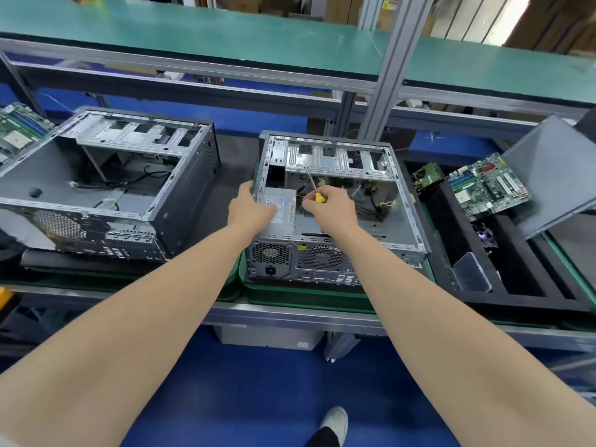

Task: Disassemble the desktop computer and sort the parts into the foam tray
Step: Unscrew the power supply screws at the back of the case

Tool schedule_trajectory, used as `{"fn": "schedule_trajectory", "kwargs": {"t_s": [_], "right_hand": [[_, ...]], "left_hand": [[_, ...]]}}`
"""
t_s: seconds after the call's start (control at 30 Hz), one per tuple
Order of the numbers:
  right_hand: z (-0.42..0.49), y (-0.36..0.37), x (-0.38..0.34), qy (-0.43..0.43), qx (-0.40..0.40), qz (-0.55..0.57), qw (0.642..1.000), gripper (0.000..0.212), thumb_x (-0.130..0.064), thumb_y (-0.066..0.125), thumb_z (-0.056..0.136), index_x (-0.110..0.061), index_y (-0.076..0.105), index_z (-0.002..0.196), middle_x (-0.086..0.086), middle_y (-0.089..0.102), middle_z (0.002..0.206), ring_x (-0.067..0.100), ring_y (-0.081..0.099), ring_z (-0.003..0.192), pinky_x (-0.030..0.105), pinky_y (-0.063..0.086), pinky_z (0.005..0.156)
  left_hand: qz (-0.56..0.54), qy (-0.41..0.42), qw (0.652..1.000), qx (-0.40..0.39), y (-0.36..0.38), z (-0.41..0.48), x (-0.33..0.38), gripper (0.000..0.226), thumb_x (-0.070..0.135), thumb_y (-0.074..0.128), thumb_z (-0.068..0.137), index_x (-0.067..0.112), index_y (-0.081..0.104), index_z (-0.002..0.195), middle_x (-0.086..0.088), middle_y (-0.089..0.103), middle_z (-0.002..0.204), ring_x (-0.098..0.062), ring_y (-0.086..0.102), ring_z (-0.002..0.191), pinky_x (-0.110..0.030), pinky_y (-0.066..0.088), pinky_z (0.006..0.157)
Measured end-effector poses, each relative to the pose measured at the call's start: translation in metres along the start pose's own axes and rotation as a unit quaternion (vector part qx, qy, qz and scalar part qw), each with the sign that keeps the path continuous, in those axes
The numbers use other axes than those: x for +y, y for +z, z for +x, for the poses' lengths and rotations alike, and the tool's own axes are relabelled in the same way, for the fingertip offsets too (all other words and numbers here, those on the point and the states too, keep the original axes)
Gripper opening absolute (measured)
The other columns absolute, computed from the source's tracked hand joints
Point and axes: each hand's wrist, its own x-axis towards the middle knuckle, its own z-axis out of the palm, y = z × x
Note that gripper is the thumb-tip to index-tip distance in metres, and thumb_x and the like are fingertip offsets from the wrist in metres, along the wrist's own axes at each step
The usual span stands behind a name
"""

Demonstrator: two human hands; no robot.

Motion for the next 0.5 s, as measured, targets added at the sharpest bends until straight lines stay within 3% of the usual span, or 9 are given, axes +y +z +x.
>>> {"fn": "schedule_trajectory", "kwargs": {"t_s": [0.1, 0.2, 0.37, 0.43, 0.5], "right_hand": [[0.005, 0.006, -0.002, 0.003, -0.011, -0.01, 1.0, 0.012, -0.028, 0.071, 0.094, -0.022, 0.067, 0.083, -0.004, 0.064, 0.077, 0.016, 0.055, 0.068, 0.03, 0.046, 0.062], [0.008, 0.013, -0.003, 0.011, -0.018, -0.006, 1.0, 0.013, -0.028, 0.068, 0.095, -0.015, 0.07, 0.093, -0.001, 0.063, 0.076, 0.018, 0.052, 0.067, 0.032, 0.046, 0.064], [0.008, 0.019, -0.006, 0.034, -0.009, 0.042, 0.998, 0.03, -0.029, 0.052, 0.101, -0.007, 0.071, 0.106, 0.002, 0.06, 0.072, 0.021, 0.053, 0.059, 0.034, 0.047, 0.059], [0.009, 0.02, -0.009, 0.044, -0.013, 0.085, 0.995, 0.03, -0.027, 0.047, 0.102, -0.016, 0.074, 0.109, -0.003, 0.06, 0.068, 0.017, 0.055, 0.051, 0.028, 0.045, 0.052], [0.009, 0.022, -0.015, 0.053, -0.013, 0.113, 0.992, 0.027, -0.026, 0.047, 0.103, -0.023, 0.074, 0.107, -0.006, 0.061, 0.064, 0.014, 0.058, 0.051, 0.027, 0.046, 0.051]], "left_hand": [[-0.01, -0.043, 0.999, -0.006, 0.003, 0.007, 0.0, 0.072, 0.028, 0.067, 0.092, 0.01, 0.031, 0.153, -0.012, 0.05, 0.144, -0.022, 0.05, 0.103, -0.03, 0.043, 0.069], [-0.014, -0.041, 0.999, -0.012, 0.004, 0.012, 0.001, 0.054, 0.026, 0.063, 0.092, 0.011, 0.045, 0.141, -0.01, 0.057, 0.134, -0.025, 0.057, 0.104, -0.033, 0.047, 0.073], [-0.046, 0.011, 0.999, -0.004, 0.005, 0.008, -0.003, 0.068, 0.017, 0.062, 0.09, 0.029, 0.031, 0.15, 0.003, 0.061, 0.117, -0.021, 0.063, 0.095, -0.032, 0.049, 0.069], [-0.058, 0.025, 0.998, -0.003, 0.004, 0.006, -0.003, 0.074, 0.01, 0.062, 0.087, 0.036, 0.027, 0.147, 0.005, 0.062, 0.107, -0.02, 0.064, 0.085, -0.034, 0.052, 0.063], [-0.072, 0.029, 0.997, -0.01, 0.003, 0.004, -0.002, 0.076, 0.005, 0.061, 0.085, 0.038, 0.026, 0.144, 0.004, 0.061, 0.104, -0.024, 0.065, 0.085, -0.041, 0.056, 0.067]]}}
